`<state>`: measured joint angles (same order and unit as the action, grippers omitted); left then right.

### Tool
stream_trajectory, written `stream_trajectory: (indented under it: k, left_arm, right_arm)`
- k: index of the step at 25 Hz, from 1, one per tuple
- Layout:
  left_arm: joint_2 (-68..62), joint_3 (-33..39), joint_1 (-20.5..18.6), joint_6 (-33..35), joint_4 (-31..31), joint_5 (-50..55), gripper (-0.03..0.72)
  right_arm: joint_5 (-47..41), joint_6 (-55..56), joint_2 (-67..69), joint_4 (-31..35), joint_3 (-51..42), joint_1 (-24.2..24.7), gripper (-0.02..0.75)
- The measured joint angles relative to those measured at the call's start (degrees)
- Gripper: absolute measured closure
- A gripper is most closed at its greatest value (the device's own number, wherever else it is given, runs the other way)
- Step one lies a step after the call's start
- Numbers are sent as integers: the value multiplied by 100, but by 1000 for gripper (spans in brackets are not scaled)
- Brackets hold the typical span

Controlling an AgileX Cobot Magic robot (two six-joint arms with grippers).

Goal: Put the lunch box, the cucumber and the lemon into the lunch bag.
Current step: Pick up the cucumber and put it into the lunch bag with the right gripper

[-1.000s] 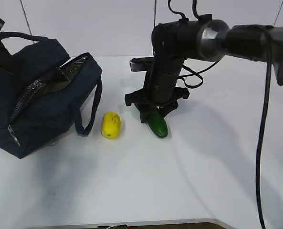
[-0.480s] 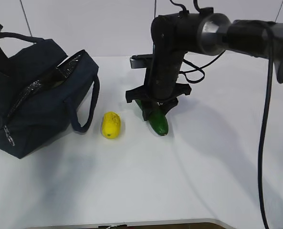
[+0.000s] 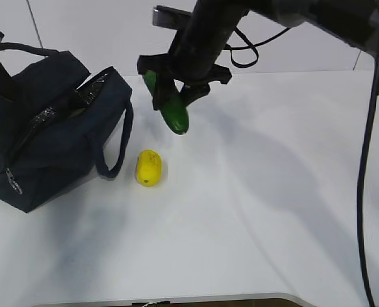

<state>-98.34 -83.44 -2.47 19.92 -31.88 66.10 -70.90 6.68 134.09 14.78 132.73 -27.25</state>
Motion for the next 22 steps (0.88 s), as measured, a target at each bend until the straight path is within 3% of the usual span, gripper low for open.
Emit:
stream_trajectory:
  k: [9,22]
  left_arm:
    - [0,0,0,228,-917,-87,698]
    - [0,0,0,265,-1400,-587,698]
  right_arm:
    - [-25,-418,78,2163,111,0,404]
    - [-25,-448,550,3227,122,-206,404]
